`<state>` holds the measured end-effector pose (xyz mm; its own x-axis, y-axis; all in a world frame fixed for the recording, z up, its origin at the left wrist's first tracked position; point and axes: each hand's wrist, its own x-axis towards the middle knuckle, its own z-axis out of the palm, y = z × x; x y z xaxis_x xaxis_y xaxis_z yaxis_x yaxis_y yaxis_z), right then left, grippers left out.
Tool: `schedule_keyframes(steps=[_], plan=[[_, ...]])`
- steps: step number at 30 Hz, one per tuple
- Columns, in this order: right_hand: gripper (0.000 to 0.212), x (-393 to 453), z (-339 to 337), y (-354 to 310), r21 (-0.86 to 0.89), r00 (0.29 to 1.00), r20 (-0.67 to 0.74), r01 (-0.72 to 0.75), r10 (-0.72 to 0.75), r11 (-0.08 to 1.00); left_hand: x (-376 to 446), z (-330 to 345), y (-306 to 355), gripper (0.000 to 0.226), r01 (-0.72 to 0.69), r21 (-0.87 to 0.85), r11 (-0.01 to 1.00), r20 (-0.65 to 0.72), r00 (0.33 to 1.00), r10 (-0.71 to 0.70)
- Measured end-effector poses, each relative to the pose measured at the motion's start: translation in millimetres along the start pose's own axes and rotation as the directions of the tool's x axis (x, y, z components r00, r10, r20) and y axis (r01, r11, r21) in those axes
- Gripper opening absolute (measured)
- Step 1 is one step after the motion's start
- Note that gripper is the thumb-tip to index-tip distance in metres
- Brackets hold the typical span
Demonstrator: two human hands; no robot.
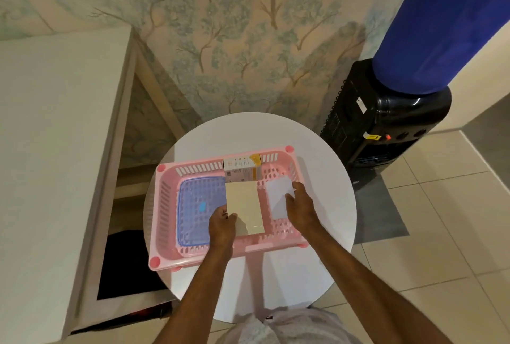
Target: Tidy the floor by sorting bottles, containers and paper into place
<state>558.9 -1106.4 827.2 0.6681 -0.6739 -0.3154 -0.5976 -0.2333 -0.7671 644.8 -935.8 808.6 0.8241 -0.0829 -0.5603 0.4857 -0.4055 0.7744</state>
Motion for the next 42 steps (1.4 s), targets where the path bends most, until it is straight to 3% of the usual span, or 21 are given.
schedule_keyframes(steps=[2,6,12,17,21,26,31,33,42], plan=[[0.045,2,4,2,-0.039,1.000,-0.014,-0.014,0.014,0.999,5,5,-6,0.018,0.025,0.024,0.999,-0.007,1.000,-0.024],[0.039,7,14,4,0.073,0.989,0.034,-0.148,0.146,0.986,11,13,-13,0.017,0.039,0.078,0.996,-0.020,0.999,-0.038],[0.012,18,24,9,0.124,0.988,0.033,-0.156,0.153,0.980,18,19,-11,0.015,0.073,0.102,0.992,0.018,0.997,-0.075],[0.014,21,26,14,0.123,0.988,0.089,-0.139,0.129,0.983,19,20,-11,0.006,0.065,0.135,0.989,0.023,0.997,-0.069],[0.015,23,26,15,0.047,0.986,0.091,-0.143,0.139,0.989,17,19,-9,0.017,0.005,0.236,0.972,0.004,1.000,-0.006],[0.044,24,28,14,-0.141,0.981,0.090,-0.157,0.170,0.978,15,12,-8,0.009,-0.064,0.345,0.936,0.002,0.998,0.068],[0.052,12,30,11,-0.176,0.988,0.063,-0.125,0.138,0.976,3,1,-1,0.016,-0.148,0.434,0.889,0.002,0.987,0.163],[0.051,6,30,8,-0.173,0.991,0.071,-0.098,0.112,0.980,-2,-4,0,0.029,-0.197,0.458,0.867,0.033,0.978,0.205],[0.065,-31,23,-4,-0.365,0.987,0.054,0.163,-0.154,0.917,-20,-32,-5,0.050,-0.432,0.516,0.740,0.090,0.886,0.455]])
